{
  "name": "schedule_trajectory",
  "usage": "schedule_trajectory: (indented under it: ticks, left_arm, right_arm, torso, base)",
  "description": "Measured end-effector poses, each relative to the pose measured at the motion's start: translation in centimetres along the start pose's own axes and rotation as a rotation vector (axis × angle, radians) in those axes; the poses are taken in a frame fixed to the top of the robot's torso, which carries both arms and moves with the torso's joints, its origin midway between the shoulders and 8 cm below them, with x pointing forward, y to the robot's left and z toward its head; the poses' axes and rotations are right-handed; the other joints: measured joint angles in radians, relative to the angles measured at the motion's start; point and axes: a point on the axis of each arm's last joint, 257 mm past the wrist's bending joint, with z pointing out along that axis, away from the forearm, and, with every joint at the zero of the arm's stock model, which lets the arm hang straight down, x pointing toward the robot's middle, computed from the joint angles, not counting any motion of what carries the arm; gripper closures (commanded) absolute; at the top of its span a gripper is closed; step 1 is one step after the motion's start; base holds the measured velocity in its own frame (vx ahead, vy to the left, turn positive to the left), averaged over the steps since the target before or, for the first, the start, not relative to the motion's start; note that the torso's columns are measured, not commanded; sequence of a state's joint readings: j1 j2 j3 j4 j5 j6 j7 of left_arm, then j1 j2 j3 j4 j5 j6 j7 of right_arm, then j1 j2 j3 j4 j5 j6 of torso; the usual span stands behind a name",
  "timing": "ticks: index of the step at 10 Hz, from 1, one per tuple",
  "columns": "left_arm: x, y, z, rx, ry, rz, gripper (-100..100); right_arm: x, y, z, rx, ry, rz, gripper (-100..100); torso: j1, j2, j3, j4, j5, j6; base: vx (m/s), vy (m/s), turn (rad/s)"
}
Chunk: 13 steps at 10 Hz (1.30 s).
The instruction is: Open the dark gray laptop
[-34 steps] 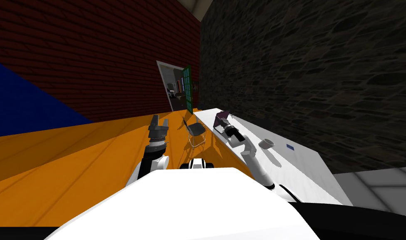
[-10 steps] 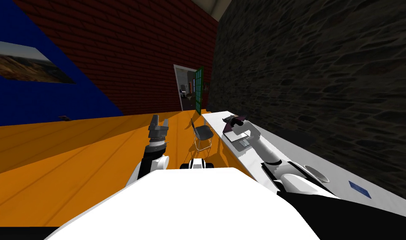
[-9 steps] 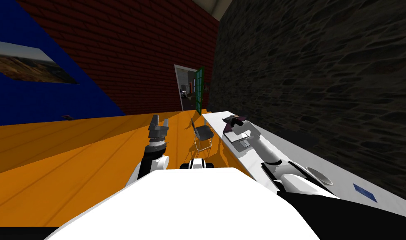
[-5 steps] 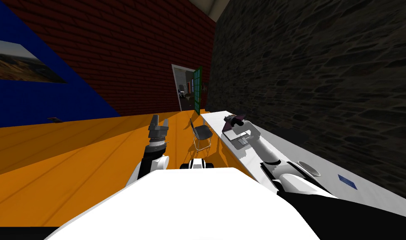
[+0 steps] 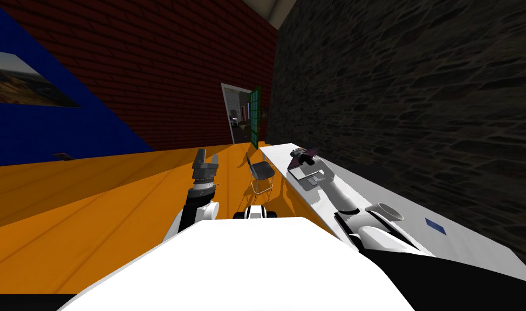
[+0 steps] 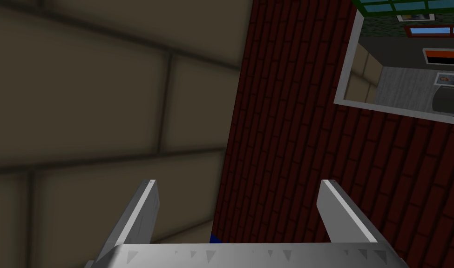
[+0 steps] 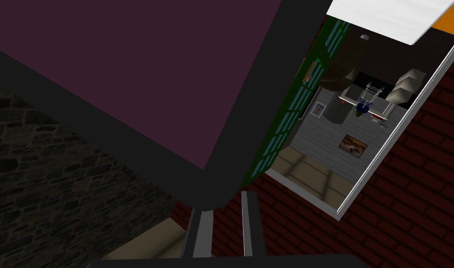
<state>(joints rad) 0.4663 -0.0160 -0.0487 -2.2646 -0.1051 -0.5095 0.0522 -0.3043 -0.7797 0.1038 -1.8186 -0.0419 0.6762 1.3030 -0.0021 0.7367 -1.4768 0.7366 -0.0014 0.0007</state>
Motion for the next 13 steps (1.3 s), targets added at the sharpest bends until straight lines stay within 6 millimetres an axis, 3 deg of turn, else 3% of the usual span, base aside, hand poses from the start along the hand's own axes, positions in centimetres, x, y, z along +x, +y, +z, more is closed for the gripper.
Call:
schedule_trajectory:
  ticks: [6,13]
  left_arm:
    - [0.0,0.0,0.0,0.000,0.000,0.000,0]
    - [0.0,0.0,0.0,0.000,0.000,0.000,0]
  right_arm:
    - [0.5,-0.4,0.8,0.030,-0.084,0.044,100]
    - [1.0,0.6,1.1,0.023,-0.176,0.076,100]
  torso:
    - [0.001,-0.002,-0.001,-0.002,-0.001,-0.001]
    - [0.002,0.000,0.000,0.001,0.001,-0.001]
  base:
    - [-0.034,0.012,-0.034]
    - [-0.032,0.008,-0.030]
